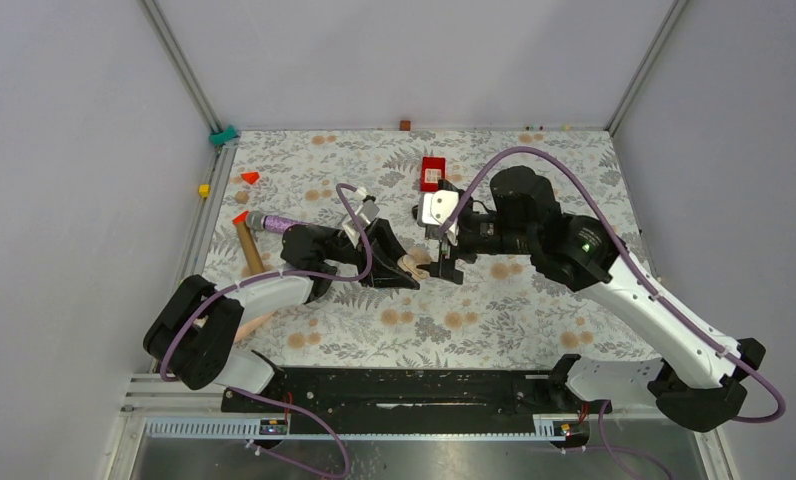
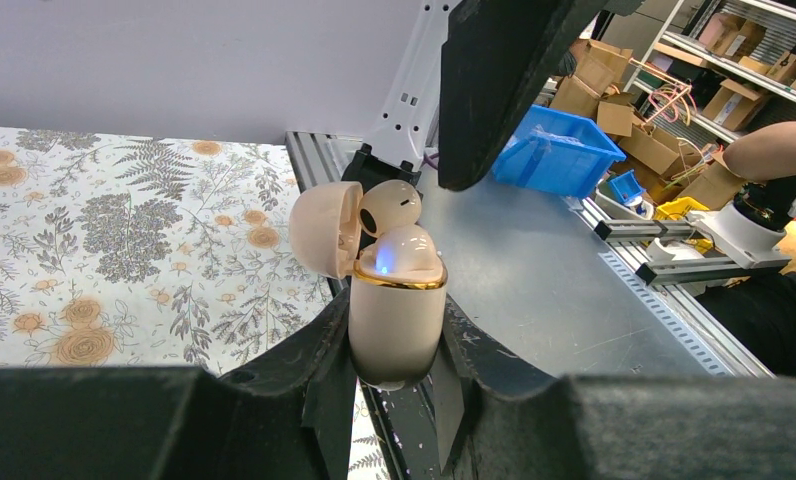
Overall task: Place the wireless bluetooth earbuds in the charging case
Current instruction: Place the earbud in the charging case.
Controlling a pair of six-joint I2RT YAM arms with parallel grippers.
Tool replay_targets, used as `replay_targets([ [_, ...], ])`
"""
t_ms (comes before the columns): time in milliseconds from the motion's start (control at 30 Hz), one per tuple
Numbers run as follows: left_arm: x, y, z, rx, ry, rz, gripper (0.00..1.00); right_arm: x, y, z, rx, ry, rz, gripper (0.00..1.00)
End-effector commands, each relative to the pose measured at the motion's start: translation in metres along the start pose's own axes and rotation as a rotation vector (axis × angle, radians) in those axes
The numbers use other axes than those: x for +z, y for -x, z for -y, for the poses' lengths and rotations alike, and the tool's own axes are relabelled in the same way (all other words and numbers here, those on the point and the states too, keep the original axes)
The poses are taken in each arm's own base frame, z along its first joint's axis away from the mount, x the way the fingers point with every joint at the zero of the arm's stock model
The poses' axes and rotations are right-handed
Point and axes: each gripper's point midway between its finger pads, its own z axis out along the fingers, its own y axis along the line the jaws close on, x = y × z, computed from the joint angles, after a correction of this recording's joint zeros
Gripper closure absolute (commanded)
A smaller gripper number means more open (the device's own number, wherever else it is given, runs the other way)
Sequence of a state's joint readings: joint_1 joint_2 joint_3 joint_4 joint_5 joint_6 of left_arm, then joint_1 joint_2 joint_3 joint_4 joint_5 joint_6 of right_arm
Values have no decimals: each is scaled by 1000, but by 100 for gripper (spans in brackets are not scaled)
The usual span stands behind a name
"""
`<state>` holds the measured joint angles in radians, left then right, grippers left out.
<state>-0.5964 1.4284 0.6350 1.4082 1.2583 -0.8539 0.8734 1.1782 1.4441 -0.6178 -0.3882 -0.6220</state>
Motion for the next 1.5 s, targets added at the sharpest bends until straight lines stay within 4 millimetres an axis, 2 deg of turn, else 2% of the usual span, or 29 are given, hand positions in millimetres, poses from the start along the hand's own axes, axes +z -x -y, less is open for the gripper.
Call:
replay_targets([
  [0, 1, 15, 10, 115, -22, 20, 100, -20, 19, 17, -22, -104, 42, 1],
  [267, 1, 16, 13, 132, -32, 14, 100, -9, -5, 29, -59, -163, -27, 1],
  [400, 1, 16, 14, 134, -34, 12, 100, -9, -11, 31, -79, -174, -45, 1],
  [667, 1, 16, 13, 134, -32, 13, 100, -11, -11, 11, -88, -93, -14, 0],
  [800, 1, 15, 12, 130, -33, 11, 100, -9, -3, 4, -62, -50, 20, 0],
  [1067, 1, 15, 14, 127, -38, 7, 100, -12, 4, 4, -48, -40, 29, 1],
  [1167, 1, 15, 13, 126, -36, 8, 100, -22, 12, 9, -38, -76, 46, 1],
  [1333, 2, 14, 11, 119, -32, 11, 100, -37, 17, 34, 25, -218, 80, 1],
  [1467, 2, 15, 9, 113, -25, 18, 100, -38, -2, 60, 64, -359, 64, 0],
])
